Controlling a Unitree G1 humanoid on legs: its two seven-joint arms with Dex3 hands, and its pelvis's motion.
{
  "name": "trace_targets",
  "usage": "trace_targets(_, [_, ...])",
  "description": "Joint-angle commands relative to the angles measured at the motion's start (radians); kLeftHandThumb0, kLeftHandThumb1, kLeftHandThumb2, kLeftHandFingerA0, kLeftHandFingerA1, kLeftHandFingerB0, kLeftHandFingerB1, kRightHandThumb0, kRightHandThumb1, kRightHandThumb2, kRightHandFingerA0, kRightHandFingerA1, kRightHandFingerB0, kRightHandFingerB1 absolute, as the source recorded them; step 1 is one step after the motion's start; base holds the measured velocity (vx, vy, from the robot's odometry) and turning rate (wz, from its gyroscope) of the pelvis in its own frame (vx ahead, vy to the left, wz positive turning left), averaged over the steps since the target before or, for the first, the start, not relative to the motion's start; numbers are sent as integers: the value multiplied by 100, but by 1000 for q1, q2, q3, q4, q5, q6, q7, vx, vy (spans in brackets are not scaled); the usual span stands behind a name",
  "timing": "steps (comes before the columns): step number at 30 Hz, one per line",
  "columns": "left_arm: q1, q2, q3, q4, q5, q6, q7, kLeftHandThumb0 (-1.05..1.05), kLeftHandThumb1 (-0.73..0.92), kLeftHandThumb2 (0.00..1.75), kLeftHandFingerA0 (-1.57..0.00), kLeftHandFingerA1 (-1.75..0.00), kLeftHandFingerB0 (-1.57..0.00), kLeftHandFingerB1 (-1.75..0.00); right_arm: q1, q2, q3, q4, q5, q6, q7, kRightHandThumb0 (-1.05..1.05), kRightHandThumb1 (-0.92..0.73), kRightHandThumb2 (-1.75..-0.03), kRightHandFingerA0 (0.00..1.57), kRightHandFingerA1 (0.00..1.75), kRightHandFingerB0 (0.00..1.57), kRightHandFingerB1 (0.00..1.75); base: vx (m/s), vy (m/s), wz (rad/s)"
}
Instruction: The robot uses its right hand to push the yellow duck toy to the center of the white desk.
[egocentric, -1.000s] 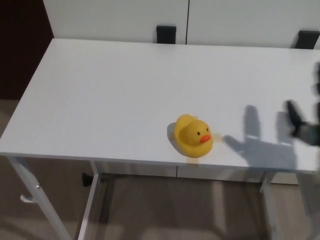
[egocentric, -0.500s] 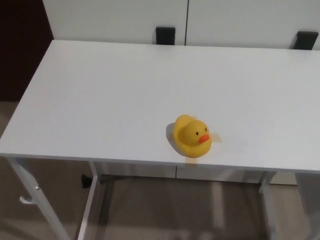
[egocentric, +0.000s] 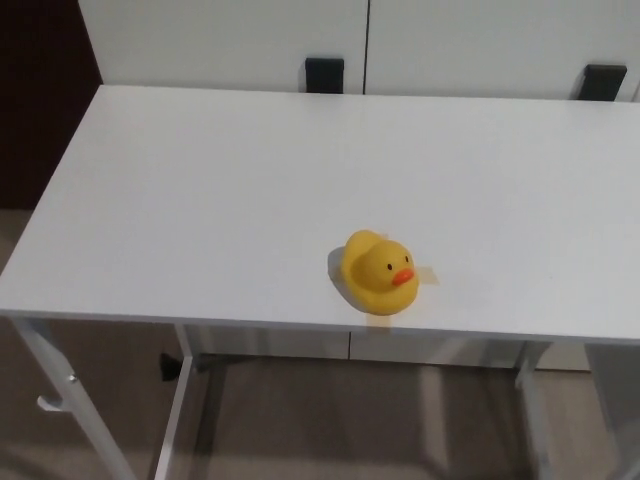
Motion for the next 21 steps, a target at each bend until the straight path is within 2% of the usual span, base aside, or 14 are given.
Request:
trace_targets(1, [12,43,18,-1,-17,-10,-1,7,5,103,-141,-127,-135,-123,25,41,-17,188,123,-152,197,-6,-40,-110,103,58,75,53,0,0,0])
trace_targets(2, [12,43,18,-1,-17,-10,-1,7,5,103,-141,-127,-135,-123,25,41,-17,188,123,-152,197,-6,-40,-110,103,58,75,53,0,0,0])
trace_targets(3, [13,47,18,-3,-15,-14,-2,7,0,99,-139,-126,-135,-123,16,42,-18,199,146,-138,254,-4,-41,-100,107,54,85,51,0,0,0])
trace_targets(4, [14,50,18,-5,-13,-17,-3,7,0,99,-139,-126,-135,-123,9,43,-18,206,162,-128,291,-4,-41,-100,107,54,85,51,0,0,0])
trace_targets(5, [9,54,18,-3,-13,-14,-5,8,0,98,-134,-122,-129,-118,1,40,-9,215,166,-109,331,9,-36,-106,108,54,88,53,0,0,0])
trace_targets(10, [-1,62,20,-3,-15,-6,-13,8,0,98,-134,-121,-128,-118,-5,37,9,228,168,-87,383,6,-33,-112,108,54,88,53,0,0,0])
trace_targets(11, [-6,64,17,0,-12,-6,-12,49,-32,175,-130,-103,-129,-107,-6,39,10,228,171,-87,391,-2,-37,-109,105,53,86,53,0,0,0])
trace_targets(14, [-13,68,14,3,-8,-5,-10,49,-32,175,-130,-103,-129,-107,-7,40,10,232,178,-89,408,-2,-37,-109,105,53,86,53,0,0,0])
trace_targets(15, [-15,68,15,4,-9,-4,-10,44,-28,175,-137,-103,-128,-107,-5,39,9,230,180,-80,410,-5,-44,-102,104,53,82,53,0,0,0])
trace_targets(17, [-17,68,15,6,-10,-3,-9,44,-28,175,-137,-103,-128,-107,-4,38,9,231,185,-70,414,-5,-44,-102,104,53,82,53,0,0,0])
trace_targets(18, [-26,69,17,7,-12,-1,-10,41,-41,175,-136,-103,-131,-108,-12,40,6,230,194,-63,419,-6,-48,-100,105,54,85,55,0,0,0])
trace_targets(20, [-32,69,18,7,-14,0,-10,41,-41,175,-136,-103,-131,-108,-19,42,5,230,201,-59,423,-6,-48,-100,105,54,85,55,0,0,0])
trace_targets(21, [-32,70,22,5,-18,1,-13,7,-4,96,-135,-123,-129,-119,-18,44,6,221,204,-52,426,-6,-45,-105,105,53,82,54,0,0,0])
